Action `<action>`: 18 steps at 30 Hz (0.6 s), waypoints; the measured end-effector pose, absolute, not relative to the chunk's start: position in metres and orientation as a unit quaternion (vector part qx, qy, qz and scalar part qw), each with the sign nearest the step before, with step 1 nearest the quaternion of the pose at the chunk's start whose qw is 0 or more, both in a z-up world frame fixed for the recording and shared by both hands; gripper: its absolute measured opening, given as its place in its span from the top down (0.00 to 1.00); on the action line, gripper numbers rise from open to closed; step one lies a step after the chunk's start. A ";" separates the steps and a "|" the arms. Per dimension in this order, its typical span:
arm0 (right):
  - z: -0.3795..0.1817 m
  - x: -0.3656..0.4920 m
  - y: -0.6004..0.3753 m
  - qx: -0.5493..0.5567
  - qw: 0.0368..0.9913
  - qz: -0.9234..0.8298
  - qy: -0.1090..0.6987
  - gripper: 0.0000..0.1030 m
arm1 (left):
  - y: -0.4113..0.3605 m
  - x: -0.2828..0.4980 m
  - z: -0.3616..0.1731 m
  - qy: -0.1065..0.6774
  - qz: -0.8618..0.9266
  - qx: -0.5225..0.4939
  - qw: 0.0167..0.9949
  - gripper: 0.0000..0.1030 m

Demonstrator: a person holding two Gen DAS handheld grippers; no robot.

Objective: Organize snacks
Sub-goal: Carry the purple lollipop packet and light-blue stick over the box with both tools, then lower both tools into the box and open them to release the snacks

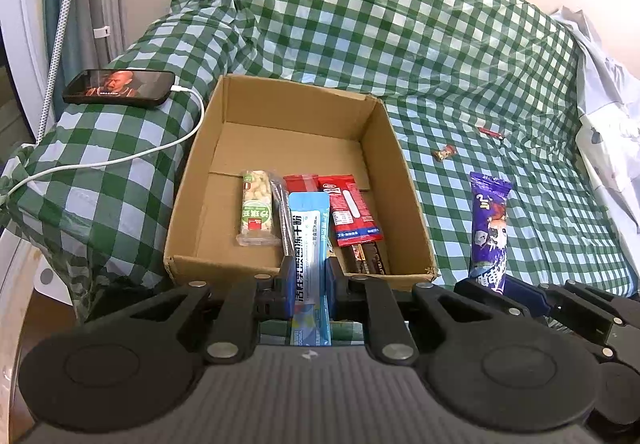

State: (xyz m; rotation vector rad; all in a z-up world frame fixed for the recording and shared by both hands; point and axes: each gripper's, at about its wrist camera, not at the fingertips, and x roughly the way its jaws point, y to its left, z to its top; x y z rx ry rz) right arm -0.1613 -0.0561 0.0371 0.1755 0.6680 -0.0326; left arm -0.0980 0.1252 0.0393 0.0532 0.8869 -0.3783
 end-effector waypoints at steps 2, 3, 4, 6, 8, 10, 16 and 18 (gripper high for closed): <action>0.035 -0.161 -0.056 0.086 0.940 -0.016 0.329 0.75 | 0.125 -0.098 0.039 0.428 -0.182 0.026 0.885 0.84; 0.035 -0.161 -0.056 0.086 0.940 -0.015 0.330 0.75 | 0.125 -0.097 0.038 0.428 -0.182 0.027 0.885 0.84; 0.035 -0.161 -0.056 0.086 0.940 -0.015 0.330 0.75 | 0.124 -0.097 0.038 0.429 -0.181 0.028 0.884 0.84; 0.033 -0.160 -0.055 0.086 0.940 -0.015 0.331 0.75 | 0.123 -0.096 0.038 0.430 -0.181 0.029 0.884 0.84; 0.032 -0.159 -0.055 0.087 0.939 -0.015 0.331 0.75 | 0.123 -0.096 0.037 0.431 -0.180 0.030 0.884 0.84; 0.032 -0.159 -0.054 0.087 0.939 -0.015 0.332 0.75 | 0.123 -0.094 0.036 0.432 -0.179 0.031 0.884 0.84; 0.023 -0.156 -0.053 0.090 0.937 -0.015 0.337 0.75 | 0.121 -0.089 0.033 0.436 -0.175 0.034 0.882 0.84; 0.022 -0.155 -0.053 0.091 0.936 -0.015 0.340 0.75 | 0.120 -0.086 0.032 0.437 -0.174 0.036 0.882 0.84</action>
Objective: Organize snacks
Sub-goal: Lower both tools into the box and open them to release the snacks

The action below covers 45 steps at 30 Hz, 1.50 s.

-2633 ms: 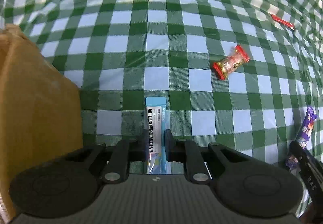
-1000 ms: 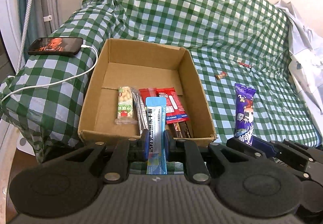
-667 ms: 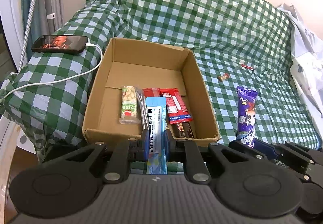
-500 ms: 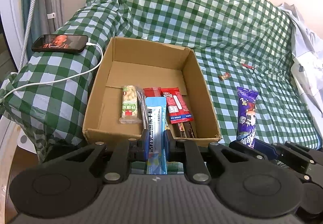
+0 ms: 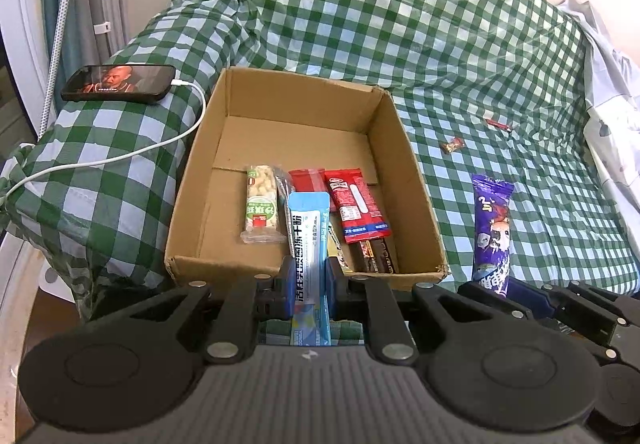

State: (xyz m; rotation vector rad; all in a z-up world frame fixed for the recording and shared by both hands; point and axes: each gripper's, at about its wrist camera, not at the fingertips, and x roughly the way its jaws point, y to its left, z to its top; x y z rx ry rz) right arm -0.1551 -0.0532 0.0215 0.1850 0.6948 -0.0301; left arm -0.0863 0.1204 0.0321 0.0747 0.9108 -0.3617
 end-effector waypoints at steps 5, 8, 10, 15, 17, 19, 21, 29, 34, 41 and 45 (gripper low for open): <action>0.021 -0.152 -0.054 0.092 0.933 -0.014 0.346 0.75 | 0.119 -0.080 0.029 0.443 -0.171 0.038 0.879 0.84; 0.020 -0.150 -0.055 0.092 0.932 -0.014 0.350 0.75 | 0.119 -0.076 0.027 0.445 -0.169 0.038 0.878 0.84; 0.020 -0.148 -0.057 0.093 0.931 -0.016 0.352 0.75 | 0.118 -0.073 0.026 0.446 -0.167 0.037 0.878 0.84; 0.019 -0.141 -0.059 0.095 0.929 -0.017 0.358 0.75 | 0.115 -0.064 0.024 0.450 -0.163 0.037 0.877 0.84; 0.019 -0.136 -0.060 0.095 0.928 -0.016 0.360 0.75 | 0.114 -0.059 0.023 0.451 -0.163 0.038 0.877 0.84; 0.017 -0.132 -0.061 0.094 0.927 -0.016 0.362 0.75 | 0.112 -0.054 0.022 0.452 -0.162 0.038 0.876 0.84; 0.016 -0.127 -0.062 0.092 0.927 -0.015 0.364 0.75 | 0.110 -0.047 0.020 0.454 -0.160 0.038 0.876 0.84; 0.011 -0.098 -0.068 0.090 0.923 -0.006 0.374 0.75 | 0.102 -0.014 0.015 0.460 -0.149 0.032 0.875 0.84; 0.004 -0.077 -0.074 0.091 0.919 -0.002 0.383 0.75 | 0.096 0.011 0.005 0.469 -0.142 0.032 0.871 0.84; -0.009 -0.047 -0.082 0.091 0.914 0.003 0.395 0.75 | 0.085 0.039 -0.011 0.480 -0.138 0.039 0.866 0.84; -0.018 -0.032 -0.087 0.093 0.911 0.002 0.402 0.75 | 0.077 0.055 -0.021 0.486 -0.136 0.042 0.862 0.84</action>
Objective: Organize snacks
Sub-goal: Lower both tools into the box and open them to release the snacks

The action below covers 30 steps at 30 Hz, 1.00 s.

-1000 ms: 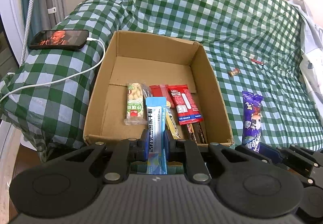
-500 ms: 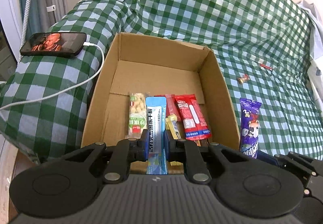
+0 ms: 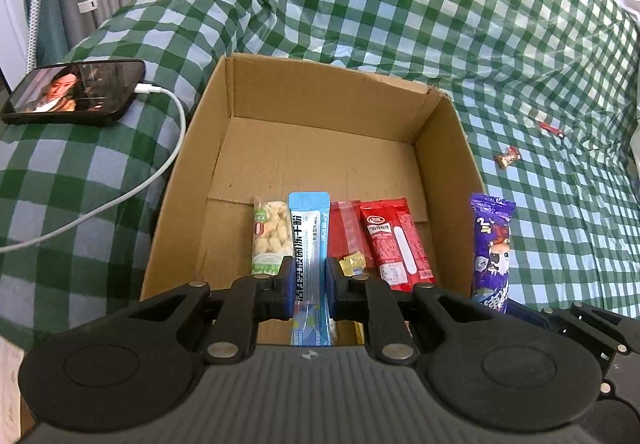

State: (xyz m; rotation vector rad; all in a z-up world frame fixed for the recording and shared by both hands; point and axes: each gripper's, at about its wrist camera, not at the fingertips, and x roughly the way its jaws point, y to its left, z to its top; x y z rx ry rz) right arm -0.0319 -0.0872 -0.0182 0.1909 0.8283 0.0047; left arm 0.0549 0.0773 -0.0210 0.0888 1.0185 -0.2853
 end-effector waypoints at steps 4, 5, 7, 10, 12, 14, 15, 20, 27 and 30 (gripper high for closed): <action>-0.028 -0.018 -0.093 0.096 0.907 0.001 0.410 0.75 | 0.069 0.070 -0.033 0.494 -0.136 0.047 0.857 0.84; -0.031 -0.016 -0.094 0.097 0.906 0.000 0.412 0.75 | 0.067 0.072 -0.035 0.495 -0.137 0.048 0.857 0.84; -0.035 -0.009 -0.096 0.097 0.905 -0.001 0.415 0.75 | 0.063 0.078 -0.039 0.496 -0.136 0.051 0.856 0.84; -0.041 -0.003 -0.098 0.096 0.903 -0.002 0.419 0.75 | 0.059 0.084 -0.045 0.497 -0.133 0.057 0.856 0.83; -0.043 0.002 -0.099 0.097 0.902 -0.004 0.420 0.75 | 0.056 0.089 -0.048 0.495 -0.129 0.064 0.857 0.81; -0.045 0.006 -0.101 0.099 0.902 -0.009 0.421 0.75 | 0.053 0.092 -0.048 0.486 -0.122 0.076 0.862 0.62; -0.045 0.007 -0.103 0.101 0.902 -0.013 0.419 0.71 | 0.053 0.093 -0.048 0.484 -0.119 0.081 0.863 0.29; -0.034 0.005 -0.107 0.110 0.909 -0.036 0.400 0.22 | 0.058 0.081 -0.037 0.447 -0.103 0.103 0.883 0.00; -0.027 -0.029 -0.089 0.119 0.899 -0.030 0.421 0.13 | 0.078 0.039 -0.033 0.461 -0.110 0.128 0.871 0.00; -0.024 -0.049 -0.076 0.121 0.895 -0.028 0.428 0.12 | 0.090 0.016 -0.028 0.466 -0.110 0.120 0.870 0.00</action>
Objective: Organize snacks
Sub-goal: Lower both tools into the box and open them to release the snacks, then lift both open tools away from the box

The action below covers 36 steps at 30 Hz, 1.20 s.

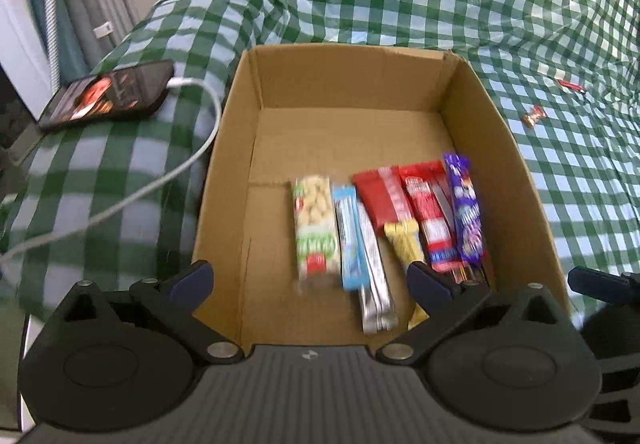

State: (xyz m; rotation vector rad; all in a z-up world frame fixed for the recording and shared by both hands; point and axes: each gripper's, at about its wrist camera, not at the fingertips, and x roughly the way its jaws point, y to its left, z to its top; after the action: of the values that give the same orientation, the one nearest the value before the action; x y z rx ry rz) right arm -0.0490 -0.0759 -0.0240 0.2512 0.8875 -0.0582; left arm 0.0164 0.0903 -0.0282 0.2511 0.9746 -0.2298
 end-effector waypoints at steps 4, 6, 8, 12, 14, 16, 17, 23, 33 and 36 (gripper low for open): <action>-0.013 -0.070 -0.064 0.115 0.900 -0.033 0.419 0.09 | 0.103 -0.010 -0.016 0.460 -0.111 0.103 0.875 0.00; -0.007 -0.079 -0.060 0.112 0.904 -0.039 0.410 0.09 | 0.105 -0.022 -0.010 0.453 -0.111 0.099 0.879 0.00; -0.001 -0.088 -0.058 0.111 0.909 -0.045 0.400 0.09 | 0.107 -0.034 -0.005 0.445 -0.108 0.095 0.884 0.00; 0.010 -0.106 -0.052 0.099 0.917 -0.048 0.384 0.07 | 0.111 -0.055 0.005 0.431 -0.108 0.077 0.893 0.00; 0.014 -0.112 -0.050 0.091 0.920 -0.048 0.378 0.07 | 0.112 -0.063 0.008 0.425 -0.109 0.075 0.895 0.00; 0.018 -0.119 -0.048 0.087 0.923 -0.049 0.372 0.07 | 0.113 -0.071 0.012 0.419 -0.112 0.073 0.898 0.00; 0.020 -0.123 -0.048 0.085 0.924 -0.049 0.369 0.07 | 0.114 -0.074 0.013 0.417 -0.113 0.072 0.899 0.00; 0.028 -0.139 -0.043 0.078 0.931 -0.053 0.352 0.06 | 0.117 -0.090 0.022 0.402 -0.118 0.067 0.905 0.00; 0.036 -0.152 -0.040 0.074 0.938 -0.056 0.335 0.05 | 0.120 -0.101 0.030 0.391 -0.122 0.064 0.910 0.00; 0.036 -0.152 -0.039 0.074 0.938 -0.056 0.334 0.05 | 0.120 -0.101 0.030 0.391 -0.122 0.063 0.910 0.00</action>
State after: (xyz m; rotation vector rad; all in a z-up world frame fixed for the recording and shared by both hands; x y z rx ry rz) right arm -0.1524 -0.0390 0.0361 0.1501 0.6822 -0.1141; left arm -0.1010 0.1198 0.0303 0.1305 0.8053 -0.2511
